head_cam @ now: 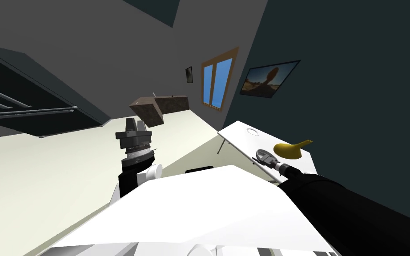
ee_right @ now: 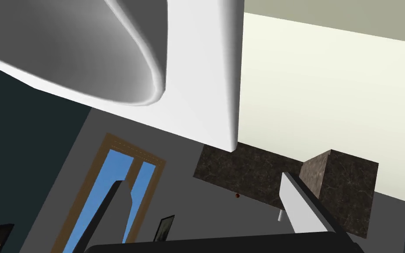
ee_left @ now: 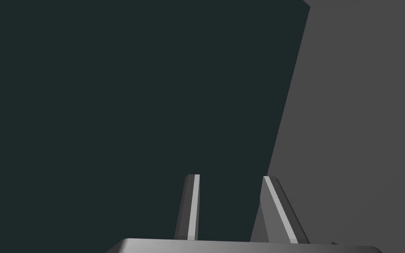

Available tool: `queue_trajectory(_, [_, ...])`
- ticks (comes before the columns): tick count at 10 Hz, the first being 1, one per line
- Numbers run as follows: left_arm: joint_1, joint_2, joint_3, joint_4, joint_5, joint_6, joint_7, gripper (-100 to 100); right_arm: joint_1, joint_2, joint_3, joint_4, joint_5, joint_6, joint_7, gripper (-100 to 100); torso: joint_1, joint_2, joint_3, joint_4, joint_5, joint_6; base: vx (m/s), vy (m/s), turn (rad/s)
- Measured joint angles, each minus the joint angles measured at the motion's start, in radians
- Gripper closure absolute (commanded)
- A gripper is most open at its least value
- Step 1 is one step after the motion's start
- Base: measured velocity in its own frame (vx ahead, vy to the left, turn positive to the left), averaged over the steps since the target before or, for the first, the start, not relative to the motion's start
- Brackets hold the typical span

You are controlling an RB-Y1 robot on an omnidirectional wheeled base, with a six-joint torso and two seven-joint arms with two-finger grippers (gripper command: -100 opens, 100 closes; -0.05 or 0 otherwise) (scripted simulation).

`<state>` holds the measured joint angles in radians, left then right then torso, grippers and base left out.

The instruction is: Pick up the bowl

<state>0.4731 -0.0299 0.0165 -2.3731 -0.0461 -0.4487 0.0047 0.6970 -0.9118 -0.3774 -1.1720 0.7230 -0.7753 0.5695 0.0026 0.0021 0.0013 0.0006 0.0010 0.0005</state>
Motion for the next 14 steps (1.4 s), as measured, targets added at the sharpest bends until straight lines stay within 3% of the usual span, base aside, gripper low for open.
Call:
queue_trajectory(1, [0.000,0.000,0.000,0.000,0.000,0.000,0.000,0,0.024,-0.015,-0.011,0.016,0.030,0.000,0.018,-100,0.001,-0.001,0.000,0.000,0.000,0.000,0.021,0.053,0.068])
queue_trajectory(2, [0.000,0.000,0.000,0.000,0.000,0.000,0.000,0,0.023,-0.024,-0.011,0.035,0.049,0.002,0.028,-100,0.000,-0.001,0.000,0.000,0.000,0.001,0.014,0.053,0.142])
queue_trajectory(4, [0.000,0.000,0.000,0.000,0.000,0.000,0.000,0,0.013,-0.063,-0.018,0.130,0.102,-0.024,0.068,-100,0.000,-0.001,0.000,0.000,0.000,0.000,0.017,0.056,0.190])
queue_trajectory(8, [0.000,0.000,0.000,0.000,0.000,0.000,0.000,0,0.059,-0.130,-0.043,0.251,0.212,-0.044,0.129,-100,-0.002,0.002,0.001,0.000,-0.001,0.001,-0.008,0.018,0.131])
queue_trajectory(14, [0.000,0.000,0.000,0.000,0.000,0.000,0.000,0,0.096,-0.154,-0.033,0.330,0.299,-0.044,0.155,-100,-0.005,0.003,0.002,0.001,-0.001,0.001,-0.017,-0.027,0.037])
